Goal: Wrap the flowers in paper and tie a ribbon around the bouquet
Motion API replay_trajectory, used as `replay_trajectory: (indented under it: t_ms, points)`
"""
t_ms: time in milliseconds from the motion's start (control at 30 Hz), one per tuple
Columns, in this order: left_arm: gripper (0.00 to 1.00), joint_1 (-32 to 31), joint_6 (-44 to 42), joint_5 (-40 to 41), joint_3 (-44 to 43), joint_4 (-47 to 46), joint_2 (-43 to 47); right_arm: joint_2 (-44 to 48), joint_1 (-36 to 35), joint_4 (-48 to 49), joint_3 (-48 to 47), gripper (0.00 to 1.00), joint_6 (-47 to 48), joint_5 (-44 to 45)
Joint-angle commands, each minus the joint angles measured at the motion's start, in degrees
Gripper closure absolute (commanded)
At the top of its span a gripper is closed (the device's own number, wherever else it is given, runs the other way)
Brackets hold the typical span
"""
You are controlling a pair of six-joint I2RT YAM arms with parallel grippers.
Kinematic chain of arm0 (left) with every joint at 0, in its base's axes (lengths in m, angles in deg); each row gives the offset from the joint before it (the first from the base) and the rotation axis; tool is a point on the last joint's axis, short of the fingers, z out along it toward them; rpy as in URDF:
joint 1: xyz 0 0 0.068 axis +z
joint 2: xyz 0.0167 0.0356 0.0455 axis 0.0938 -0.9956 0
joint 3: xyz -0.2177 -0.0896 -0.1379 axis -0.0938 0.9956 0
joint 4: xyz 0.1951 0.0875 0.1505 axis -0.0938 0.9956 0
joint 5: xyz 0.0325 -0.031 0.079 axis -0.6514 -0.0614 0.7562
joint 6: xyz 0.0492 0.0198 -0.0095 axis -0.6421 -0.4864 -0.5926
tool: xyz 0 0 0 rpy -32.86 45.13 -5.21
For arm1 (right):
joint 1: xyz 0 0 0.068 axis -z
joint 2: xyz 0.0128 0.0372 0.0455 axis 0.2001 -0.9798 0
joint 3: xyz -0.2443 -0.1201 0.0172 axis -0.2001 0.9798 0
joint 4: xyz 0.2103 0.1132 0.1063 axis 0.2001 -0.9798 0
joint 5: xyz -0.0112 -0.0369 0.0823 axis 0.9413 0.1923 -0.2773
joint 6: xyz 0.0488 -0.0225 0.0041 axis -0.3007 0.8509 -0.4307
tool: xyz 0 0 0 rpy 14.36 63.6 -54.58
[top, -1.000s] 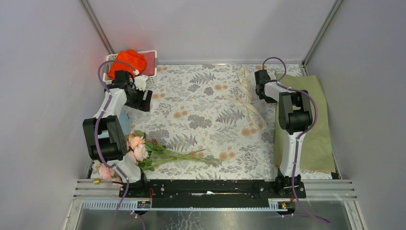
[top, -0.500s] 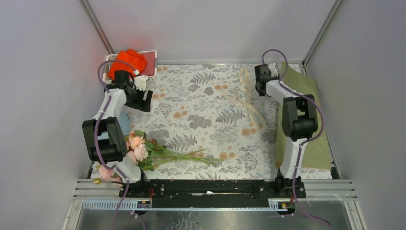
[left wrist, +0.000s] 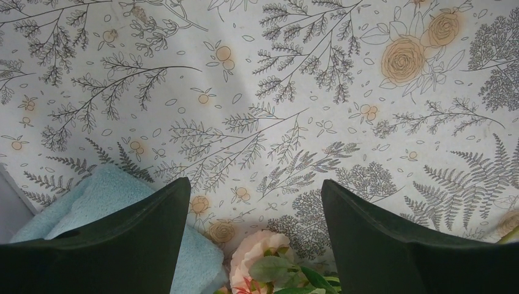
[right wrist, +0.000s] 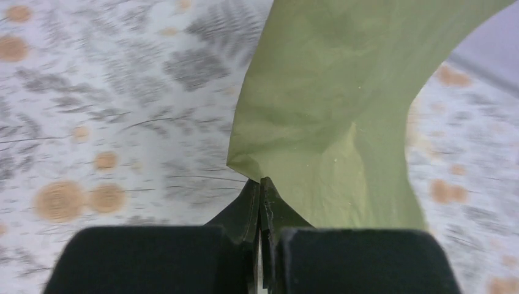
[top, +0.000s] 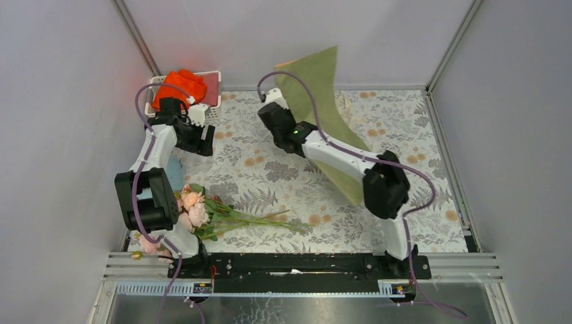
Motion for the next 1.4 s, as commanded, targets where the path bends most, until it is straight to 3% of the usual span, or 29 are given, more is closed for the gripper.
replay_trajectory:
  t_ms: [0, 100, 133, 200, 233, 333, 400, 567, 633, 700, 767, 967, 1100, 1233, 1367]
  points:
    - [0.14, -0.5, 1.4, 0.6, -2.5, 2.0, -0.7, -9.7, 0.3, -1.8, -8.2, 1.0, -10.5, -14.1]
    - [0.14, -0.5, 1.9, 1.9, -2.8, 2.1, -1.4, -15.6, 0.3, 0.5, -13.6, 0.99, -13.8, -19.7]
    - [0.14, -0.5, 2.2, 2.2, -2.8, 2.1, -1.6, -18.1, 0.3, 0.6, -15.5, 0.91, -14.5, -21.3]
    - [0.15, -0.7, 2.6, 3.0, -3.1, 2.5, -2.1, -21.8, 0.4, -2.2, -21.8, 0.58, -15.0, -26.8]
    - [0.14, -0.9, 2.7, 3.6, -3.4, 3.0, -2.4, -23.0, 0.4, -5.1, -25.2, 0.46, -14.8, -29.3]
    - [0.14, -2.4, 2.9, 6.5, -3.5, 3.8, -2.4, -19.0, 1.7, -9.5, -25.9, 0.32, -13.9, -35.8]
    - [0.15, -4.0, 2.8, 8.3, -2.8, 4.3, -1.5, -10.3, 4.0, -6.7, -14.7, 0.27, -13.7, -40.6]
    - [0.14, -10.3, 0.0, 9.5, -0.6, 6.5, 3.4, 13.5, 16.3, -2.2, 16.3, 0.24, -19.2, -48.2]
    - [0.13, -15.5, -1.7, 9.9, 0.0, 8.4, 5.3, 21.1, 22.8, -0.6, 28.3, 0.24, -22.3, -49.2]
    - [0.03, -22.4, -2.9, 9.5, 0.0, 10.8, 6.9, 27.0, 31.0, 2.6, 38.8, 0.25, -25.2, -53.0]
    - [0.01, -30.4, -3.4, 9.0, -0.5, 12.5, 8.3, 30.4, 36.2, 4.4, 45.9, 0.27, -26.5, -56.1]
    - [0.01, -59.6, -4.0, 13.9, -3.4, 13.7, 6.4, 27.5, 43.5, 5.2, 50.4, 0.3, -25.9, -56.4]
    - [0.01, -73.7, -1.9, 17.2, -4.9, 8.7, -0.8, 23.8, 44.0, 3.8, 49.0, 0.32, -24.9, -56.2]
    - [0.01, -80.6, -1.7, 21.7, -6.2, 2.3, -7.1, 24.5, 44.0, 1.8, 50.1, 0.32, -23.4, -50.5]
    - [0.01, -81.4, -0.4, 24.2, -6.7, -4.5, -9.8, 26.8, 44.0, -0.3, 51.3, 0.31, -21.6, -46.7]
